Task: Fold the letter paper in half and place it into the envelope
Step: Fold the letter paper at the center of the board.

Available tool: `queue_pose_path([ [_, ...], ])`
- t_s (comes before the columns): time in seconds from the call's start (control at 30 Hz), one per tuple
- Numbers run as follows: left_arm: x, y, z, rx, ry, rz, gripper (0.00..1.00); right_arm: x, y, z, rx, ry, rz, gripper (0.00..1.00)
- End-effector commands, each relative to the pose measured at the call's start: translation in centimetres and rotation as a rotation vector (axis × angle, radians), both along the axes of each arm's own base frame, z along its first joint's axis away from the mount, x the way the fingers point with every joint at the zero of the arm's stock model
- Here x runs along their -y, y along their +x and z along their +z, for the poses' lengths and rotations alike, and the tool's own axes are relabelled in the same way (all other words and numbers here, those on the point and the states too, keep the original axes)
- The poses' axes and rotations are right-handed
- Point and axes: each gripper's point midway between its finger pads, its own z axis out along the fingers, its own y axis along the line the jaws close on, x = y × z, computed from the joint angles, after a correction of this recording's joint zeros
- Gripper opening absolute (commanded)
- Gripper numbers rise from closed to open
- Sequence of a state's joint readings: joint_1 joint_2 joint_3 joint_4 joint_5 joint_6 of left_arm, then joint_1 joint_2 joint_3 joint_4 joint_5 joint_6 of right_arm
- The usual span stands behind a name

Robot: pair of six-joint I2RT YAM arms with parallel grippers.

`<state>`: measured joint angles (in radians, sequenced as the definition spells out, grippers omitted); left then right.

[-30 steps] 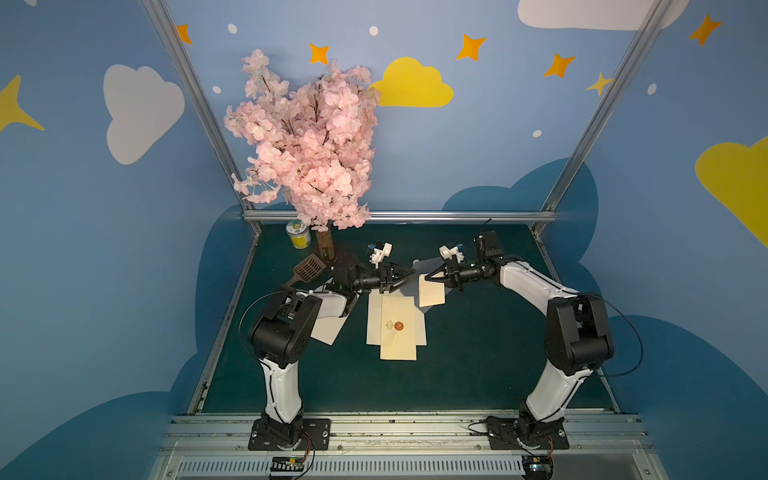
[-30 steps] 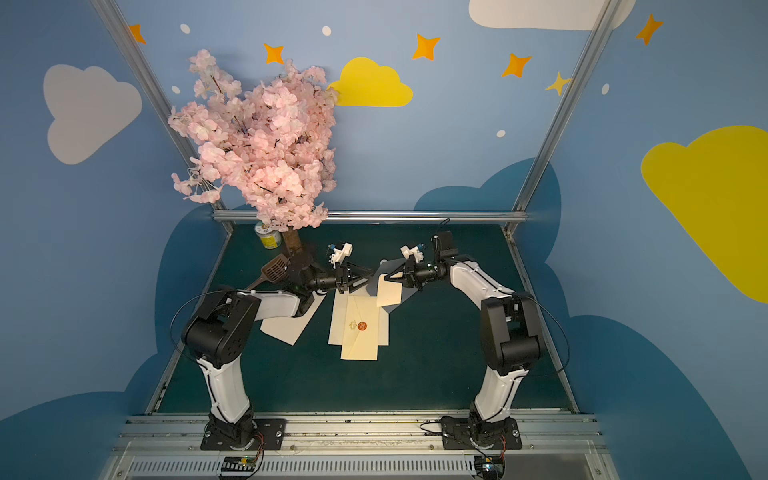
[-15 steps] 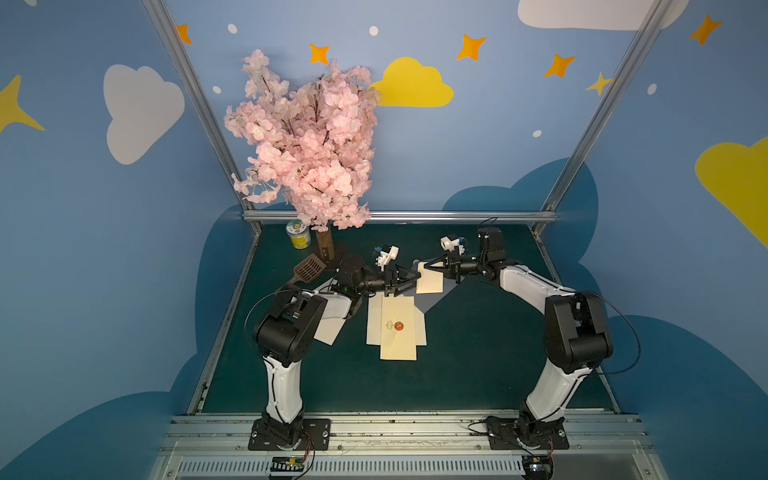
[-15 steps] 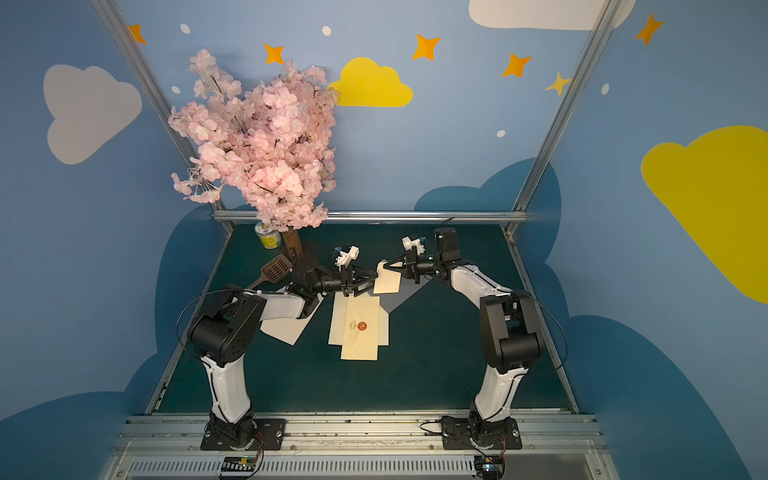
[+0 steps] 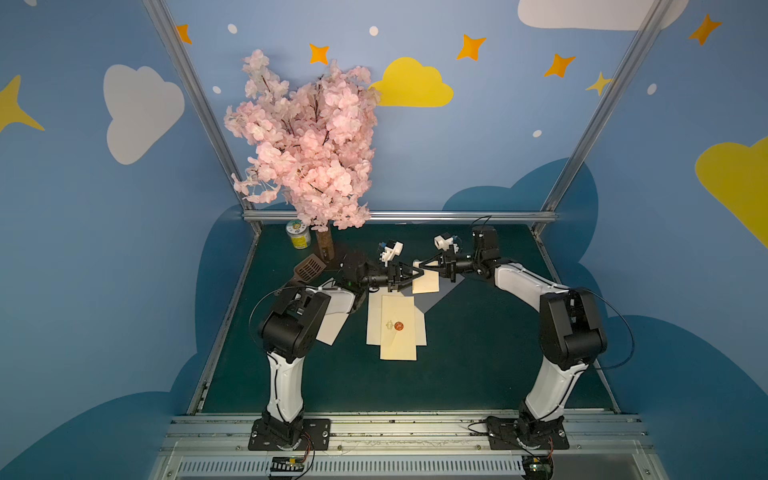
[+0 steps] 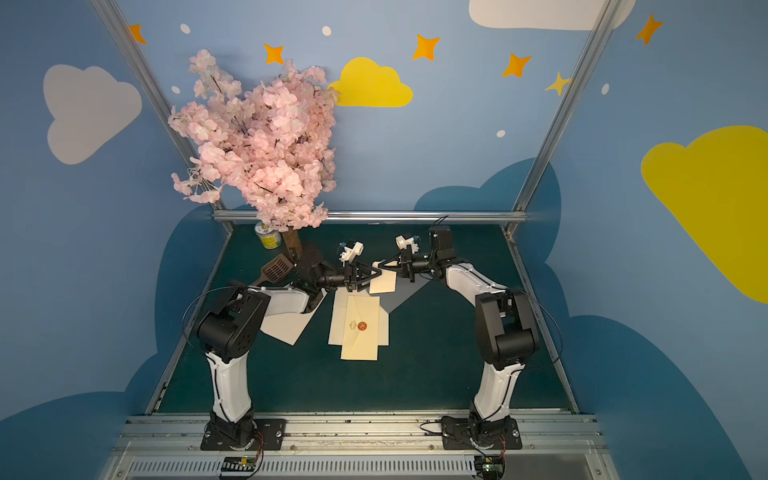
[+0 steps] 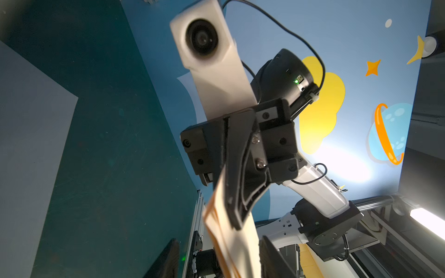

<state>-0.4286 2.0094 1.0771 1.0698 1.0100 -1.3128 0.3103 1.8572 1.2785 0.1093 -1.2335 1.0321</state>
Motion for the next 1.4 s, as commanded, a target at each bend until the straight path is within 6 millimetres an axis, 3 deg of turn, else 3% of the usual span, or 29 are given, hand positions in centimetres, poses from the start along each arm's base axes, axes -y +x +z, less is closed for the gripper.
queue_pose_path([
  [0.0, 0.5, 0.0, 0.1, 0.008, 0.0, -0.03, 0.51, -0.7, -0.3, 1.1, 0.041, 0.025, 0.041, 0.0],
  [0.1, 0.6, 0.4, 0.0, 0.005, -0.001, -0.029, 0.41, -0.8, -0.7, 1.0, 0.041, 0.017, 0.049, 0.0],
  [0.13, 0.6, 0.5, -0.1, 0.003, -0.002, -0.026, 0.33, -0.8, -0.8, 1.1, 0.044, 0.014, 0.05, 0.0],
  [0.17, 0.6, 0.6, 0.1, 0.006, -0.005, -0.023, 0.24, -0.8, -0.8, 1.0, 0.042, 0.006, 0.046, 0.09],
  [0.27, 0.3, 1.0, 0.0, -0.006, 0.002, 0.004, 0.04, 0.0, -0.3, 0.8, 0.026, -0.045, -0.014, 0.81],
  [0.33, -0.2, 1.4, -0.3, -0.019, 0.012, 0.048, 0.03, 0.6, 0.4, 0.8, -0.004, -0.076, -0.079, 0.9],
  [0.6, -2.7, 3.7, 0.6, -0.009, 0.11, 0.327, 0.03, 0.9, 0.9, -1.4, -0.157, -0.13, -0.274, 0.9],
  [0.73, -4.8, 5.0, 0.7, -0.021, 0.165, 0.51, 0.03, -0.3, 1.8, -0.7, -0.174, -0.002, -0.345, 0.87],
  [0.93, -7.4, 6.5, -0.5, -0.082, 0.203, 0.73, 0.03, -2.6, 2.3, 0.7, -0.171, 0.165, -0.396, 0.69],
  [1.1, -7.5, 7.1, -0.6, -0.093, 0.208, 0.8, 0.03, -4.2, 2.1, 0.4, -0.185, 0.189, -0.386, 0.62],
  [1.27, -7.0, 7.1, -0.8, -0.087, 0.219, 0.847, 0.03, -5.3, 1.8, -0.2, -0.201, 0.185, -0.378, 0.47],
  [1.37, -6.3, 6.9, -0.4, -0.064, 0.221, 0.833, 0.03, -5.3, 1.9, -0.5, -0.202, 0.172, -0.375, 0.31],
])
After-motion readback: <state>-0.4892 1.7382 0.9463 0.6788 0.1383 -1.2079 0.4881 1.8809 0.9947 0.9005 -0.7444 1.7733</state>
